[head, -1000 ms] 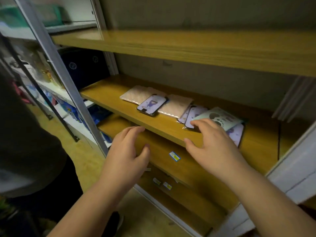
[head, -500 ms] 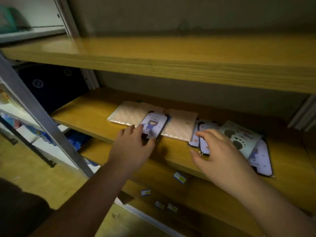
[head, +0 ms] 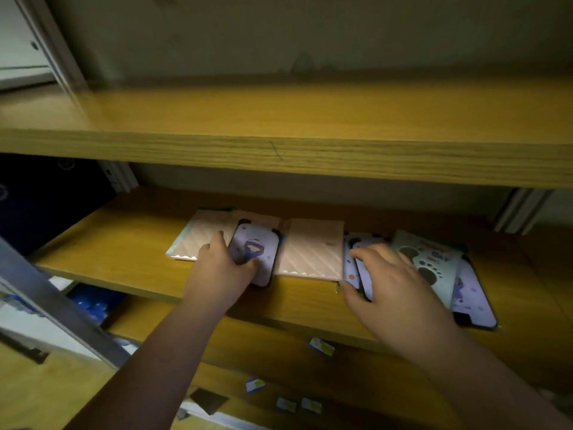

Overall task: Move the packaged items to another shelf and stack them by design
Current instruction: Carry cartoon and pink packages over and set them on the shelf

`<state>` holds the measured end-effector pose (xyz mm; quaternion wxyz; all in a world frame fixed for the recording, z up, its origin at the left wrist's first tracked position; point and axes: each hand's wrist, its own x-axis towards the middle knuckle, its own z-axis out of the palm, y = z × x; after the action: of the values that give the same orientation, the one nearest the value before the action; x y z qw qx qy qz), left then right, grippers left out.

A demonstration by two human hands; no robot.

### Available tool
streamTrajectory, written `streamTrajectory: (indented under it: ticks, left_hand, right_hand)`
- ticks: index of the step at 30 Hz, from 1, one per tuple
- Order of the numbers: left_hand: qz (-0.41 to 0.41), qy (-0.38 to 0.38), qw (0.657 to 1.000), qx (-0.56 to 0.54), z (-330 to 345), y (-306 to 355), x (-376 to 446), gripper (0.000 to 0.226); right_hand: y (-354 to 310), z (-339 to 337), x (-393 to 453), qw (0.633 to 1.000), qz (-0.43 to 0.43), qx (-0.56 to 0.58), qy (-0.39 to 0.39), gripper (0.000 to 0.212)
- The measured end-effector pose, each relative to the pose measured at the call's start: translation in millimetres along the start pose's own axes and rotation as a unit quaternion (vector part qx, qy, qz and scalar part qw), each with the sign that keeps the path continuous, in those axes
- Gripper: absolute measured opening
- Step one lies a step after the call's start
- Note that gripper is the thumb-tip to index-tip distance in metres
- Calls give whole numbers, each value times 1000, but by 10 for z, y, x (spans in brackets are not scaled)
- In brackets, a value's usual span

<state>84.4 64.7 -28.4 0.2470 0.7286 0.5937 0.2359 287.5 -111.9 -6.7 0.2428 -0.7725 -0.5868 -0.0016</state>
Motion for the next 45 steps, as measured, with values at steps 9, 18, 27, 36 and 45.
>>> streamTrajectory:
  ticks: [9,18,27,36,45]
  left_hand:
    - [-27,21,976,-214,14,4,-79,20]
    - [-46,23,924,-378,-60,181,-397,21]
    - [-49,47,905,-420,-182,114,-558,30]
    - [-58,26,897,-438,-257,71,-505,30]
    - [-36,23,888,-459,-255,38,-462,28]
  right_hand:
    - [-54,51,183,997,29,-43,-54,37]
    - [-297,394,704,955,98,-248,-128,81]
    - [-415,602,933,940,146,-241,-193,110]
    - [-488,464,998,954,208,-126,-175,122]
    - [-364,425,1130,939,263,-32,-218,131]
